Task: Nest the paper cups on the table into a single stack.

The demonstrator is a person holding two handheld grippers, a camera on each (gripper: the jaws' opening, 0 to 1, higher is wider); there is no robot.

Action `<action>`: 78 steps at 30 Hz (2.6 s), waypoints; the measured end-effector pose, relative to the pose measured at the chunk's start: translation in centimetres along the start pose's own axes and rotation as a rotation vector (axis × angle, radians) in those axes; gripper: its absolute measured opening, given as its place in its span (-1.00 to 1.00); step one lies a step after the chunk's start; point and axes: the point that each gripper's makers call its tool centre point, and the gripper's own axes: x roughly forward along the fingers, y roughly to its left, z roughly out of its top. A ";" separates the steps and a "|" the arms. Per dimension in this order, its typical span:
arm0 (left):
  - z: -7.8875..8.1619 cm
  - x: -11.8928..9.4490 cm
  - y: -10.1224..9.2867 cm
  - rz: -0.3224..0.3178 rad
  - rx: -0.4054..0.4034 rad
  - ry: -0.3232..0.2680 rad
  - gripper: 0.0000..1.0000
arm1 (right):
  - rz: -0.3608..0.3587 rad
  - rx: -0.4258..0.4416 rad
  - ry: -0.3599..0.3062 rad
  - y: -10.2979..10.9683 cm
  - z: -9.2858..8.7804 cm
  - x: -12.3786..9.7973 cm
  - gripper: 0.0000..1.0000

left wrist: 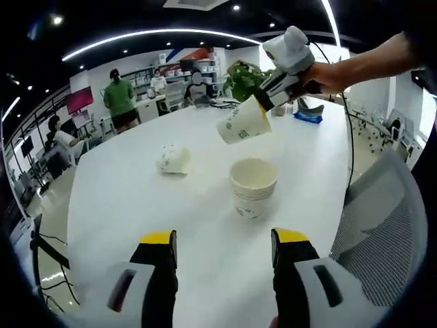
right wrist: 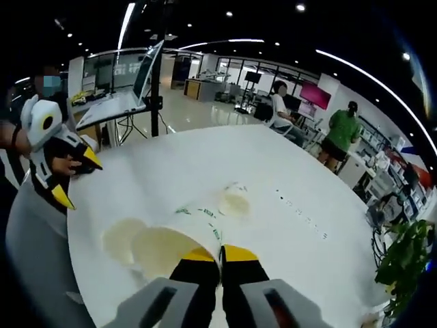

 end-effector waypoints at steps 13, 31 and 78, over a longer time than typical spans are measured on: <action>-0.1 0.1 -0.5 -0.026 0.008 -0.001 0.09 | 0.137 -0.130 0.053 3.5 1.1 -1.2 -1.00; -1.1 -0.1 -0.3 -0.032 0.005 0.009 0.14 | 0.320 -0.358 0.217 8.2 0.9 -0.1 -1.00; -2.5 -1.0 0.2 -0.016 -0.028 0.023 0.12 | 0.397 -0.486 0.461 9.6 -0.2 3.4 -0.99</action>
